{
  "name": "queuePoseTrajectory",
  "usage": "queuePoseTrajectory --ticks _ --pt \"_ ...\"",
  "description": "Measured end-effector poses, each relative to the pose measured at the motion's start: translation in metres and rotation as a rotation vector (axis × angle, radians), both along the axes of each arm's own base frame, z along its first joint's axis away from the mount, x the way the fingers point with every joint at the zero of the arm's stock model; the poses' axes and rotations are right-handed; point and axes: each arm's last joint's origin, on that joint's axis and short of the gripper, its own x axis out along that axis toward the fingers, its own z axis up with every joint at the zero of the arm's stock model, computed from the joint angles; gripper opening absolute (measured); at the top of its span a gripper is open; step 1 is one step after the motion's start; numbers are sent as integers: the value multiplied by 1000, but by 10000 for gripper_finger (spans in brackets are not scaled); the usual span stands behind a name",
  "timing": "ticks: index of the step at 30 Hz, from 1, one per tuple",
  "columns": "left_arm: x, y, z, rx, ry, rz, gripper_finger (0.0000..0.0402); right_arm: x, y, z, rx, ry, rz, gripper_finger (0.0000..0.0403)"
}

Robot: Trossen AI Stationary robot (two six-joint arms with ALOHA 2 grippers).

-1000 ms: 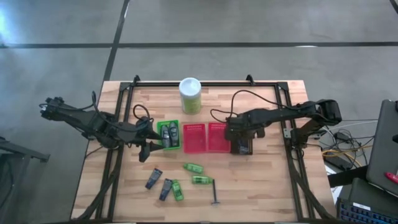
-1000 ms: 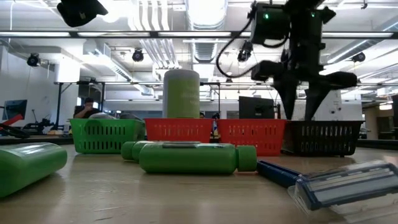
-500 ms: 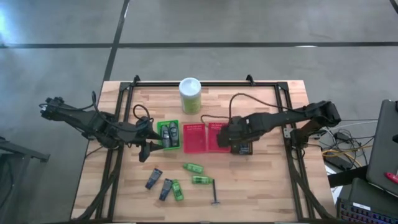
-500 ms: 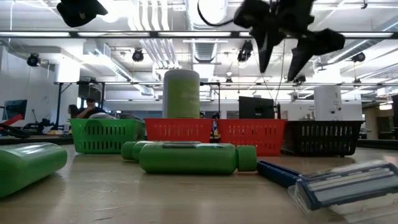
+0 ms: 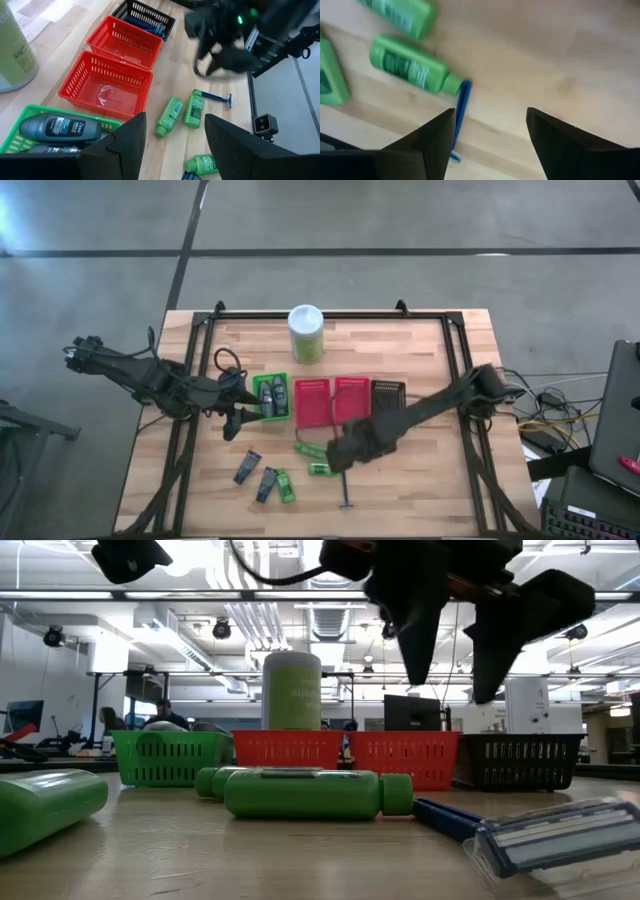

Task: Pick & Place Travel size toiletries
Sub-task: Put the blue razor into the black bin

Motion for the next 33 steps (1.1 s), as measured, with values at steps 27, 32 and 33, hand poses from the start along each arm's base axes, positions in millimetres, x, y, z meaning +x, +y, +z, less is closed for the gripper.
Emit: queuePoseTrajectory --ticks 27,32,33 --pt "0 -1 0 -29 12 -41 206 39 64 -69 22 102 52 255" --pt "0 -1 0 -28 12 -41 206 37 63 -73 15 112 68 197" --pt "0 -1 0 -26 11 -43 206 36 62 -74 14 116 68 184"
